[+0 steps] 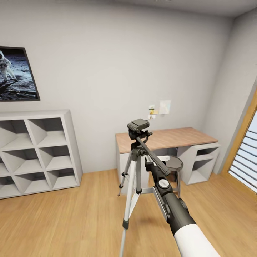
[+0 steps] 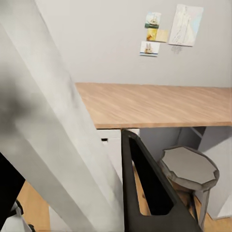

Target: Attach the digital camera to the camera tripod in the bedroom.

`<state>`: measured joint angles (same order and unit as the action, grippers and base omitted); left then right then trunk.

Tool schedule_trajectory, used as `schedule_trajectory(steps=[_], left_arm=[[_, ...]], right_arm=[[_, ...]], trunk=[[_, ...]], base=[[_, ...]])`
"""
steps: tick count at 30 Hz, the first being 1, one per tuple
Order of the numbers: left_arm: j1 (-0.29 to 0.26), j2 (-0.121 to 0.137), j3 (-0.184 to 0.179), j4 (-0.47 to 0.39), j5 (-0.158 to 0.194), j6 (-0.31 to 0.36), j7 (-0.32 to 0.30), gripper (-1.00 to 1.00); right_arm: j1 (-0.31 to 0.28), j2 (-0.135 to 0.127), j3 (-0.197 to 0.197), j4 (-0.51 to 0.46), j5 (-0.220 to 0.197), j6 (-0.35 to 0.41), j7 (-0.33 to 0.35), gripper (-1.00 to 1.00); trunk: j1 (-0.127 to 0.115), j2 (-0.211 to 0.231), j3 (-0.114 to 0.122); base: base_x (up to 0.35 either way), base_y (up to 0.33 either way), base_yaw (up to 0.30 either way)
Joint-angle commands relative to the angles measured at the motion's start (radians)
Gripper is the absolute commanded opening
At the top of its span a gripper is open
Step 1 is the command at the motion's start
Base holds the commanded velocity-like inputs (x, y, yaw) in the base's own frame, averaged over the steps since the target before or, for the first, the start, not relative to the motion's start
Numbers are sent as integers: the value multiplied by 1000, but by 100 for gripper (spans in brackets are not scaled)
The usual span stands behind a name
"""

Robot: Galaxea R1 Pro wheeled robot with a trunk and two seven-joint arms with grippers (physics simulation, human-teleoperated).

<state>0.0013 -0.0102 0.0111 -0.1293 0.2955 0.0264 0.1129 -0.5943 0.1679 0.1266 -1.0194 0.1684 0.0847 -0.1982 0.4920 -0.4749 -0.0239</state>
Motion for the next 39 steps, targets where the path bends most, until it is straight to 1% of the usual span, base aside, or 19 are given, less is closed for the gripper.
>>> schedule_trajectory(steps=[1,14,22,27,32,39], left_arm=[[0,0,1,-3,5,3,4,100],[0,1,2,-3,8,3,4,100],[0,1,2,-3,8,3,4,100],[0,1,2,-3,8,3,4,100],[0,1,2,-3,8,3,4,100],[0,1,3,-3,8,3,4,100]], right_arm=[[-1,0,2,-1,13,9,-6,-100],[-1,0,1,4,13,8,-6,-100],[-1,-1,-1,4,13,9,-7,-100],[-1,0,-20,4,14,9,-7,-100],[-1,0,-26,4,14,8,-6,-100],[-1,0,-28,4,14,7,-6,-100]], trunk=[[0,-2,-2],[0,-2,-2],[0,-2,-2],[0,-2,-2],[0,-2,-2],[0,-2,-2]], base=[[-198,-143,0],[-211,-166,0],[-37,-30,0],[-5,-4,0],[-1,-3,0],[0,-168,0]])
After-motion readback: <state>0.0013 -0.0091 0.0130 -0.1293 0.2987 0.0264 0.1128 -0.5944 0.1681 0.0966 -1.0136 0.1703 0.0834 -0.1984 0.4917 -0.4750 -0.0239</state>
